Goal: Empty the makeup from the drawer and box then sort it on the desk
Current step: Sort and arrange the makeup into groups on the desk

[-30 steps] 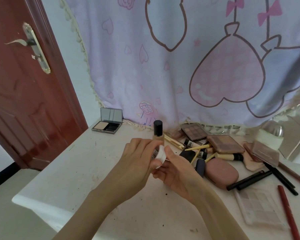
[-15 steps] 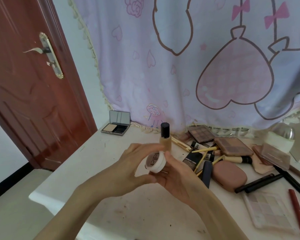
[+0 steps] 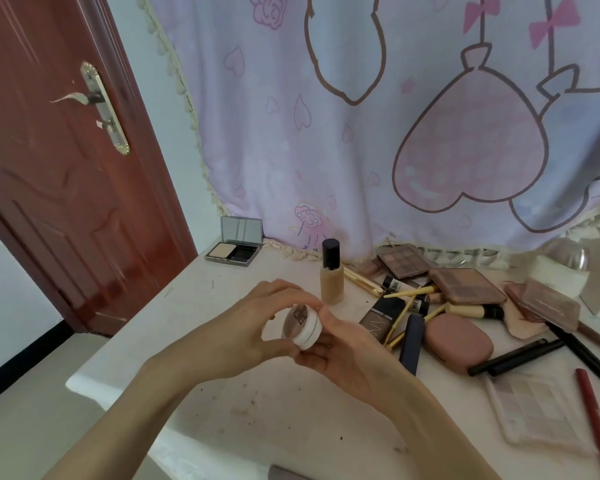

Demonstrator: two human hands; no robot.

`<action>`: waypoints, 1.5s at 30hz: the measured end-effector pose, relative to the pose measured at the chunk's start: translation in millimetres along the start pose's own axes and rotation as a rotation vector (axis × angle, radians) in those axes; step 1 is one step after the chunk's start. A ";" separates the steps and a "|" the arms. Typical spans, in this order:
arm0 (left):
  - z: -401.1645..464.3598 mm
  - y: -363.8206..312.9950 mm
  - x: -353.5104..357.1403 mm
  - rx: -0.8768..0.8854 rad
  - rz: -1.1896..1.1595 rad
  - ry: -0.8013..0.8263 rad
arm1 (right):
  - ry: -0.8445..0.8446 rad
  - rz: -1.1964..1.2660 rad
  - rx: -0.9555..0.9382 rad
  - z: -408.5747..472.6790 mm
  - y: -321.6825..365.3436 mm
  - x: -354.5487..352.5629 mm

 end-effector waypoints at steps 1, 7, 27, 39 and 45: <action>-0.4 1.1 -0.5 -0.026 0.008 -0.022 | 0.006 -0.017 0.006 -0.2 -1.2 0.8; -8.0 17.4 -9.9 -0.183 -0.220 -0.220 | -0.069 -0.194 -0.117 0.8 -4.8 -3.4; -49.9 195.6 -55.5 -0.744 0.038 -0.733 | -0.459 -1.491 -0.248 146.5 -23.5 28.2; 3.1 253.5 -84.0 -0.649 0.004 -0.716 | -0.501 -1.350 -0.326 226.3 -21.6 31.6; 5.0 255.0 -84.3 -0.547 -0.081 -0.754 | -0.558 -1.336 -0.326 225.9 -18.1 30.9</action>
Point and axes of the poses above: each hand's wrist, its own z-axis towards the middle knuckle, its own x-axis out of the palm, y = z × x, the point moved 4 cm from there along z, towards the middle knuckle, and after that the axes turned 9 degrees about -z, right-handed, at the moved point
